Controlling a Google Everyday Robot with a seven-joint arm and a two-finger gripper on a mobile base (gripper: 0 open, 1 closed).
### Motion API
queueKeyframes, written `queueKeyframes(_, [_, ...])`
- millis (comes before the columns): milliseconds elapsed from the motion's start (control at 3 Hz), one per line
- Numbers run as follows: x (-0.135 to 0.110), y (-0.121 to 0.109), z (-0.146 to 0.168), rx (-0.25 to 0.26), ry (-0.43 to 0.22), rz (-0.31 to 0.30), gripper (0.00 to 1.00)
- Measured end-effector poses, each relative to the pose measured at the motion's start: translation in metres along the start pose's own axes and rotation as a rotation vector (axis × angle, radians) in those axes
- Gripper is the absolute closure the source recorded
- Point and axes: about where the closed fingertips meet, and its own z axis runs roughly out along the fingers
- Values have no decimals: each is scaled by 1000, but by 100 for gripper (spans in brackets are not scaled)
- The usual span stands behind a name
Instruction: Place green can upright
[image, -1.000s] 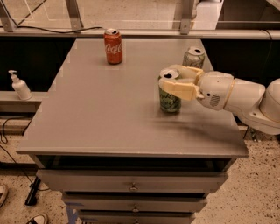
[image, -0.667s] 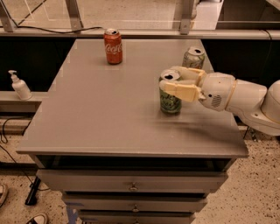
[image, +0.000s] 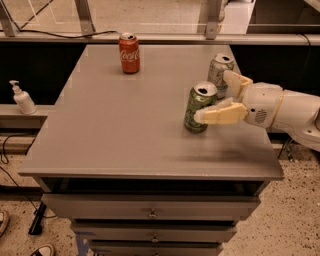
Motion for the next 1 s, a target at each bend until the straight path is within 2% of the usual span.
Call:
queueKeyframes(333, [-11, -5, -19, -1, 100, -89, 0])
queueKeyframes(667, [-29, -22, -58, 32, 198, -195, 0])
queueKeyframes(1000, [-63, -40, -106, 89, 269, -333, 0])
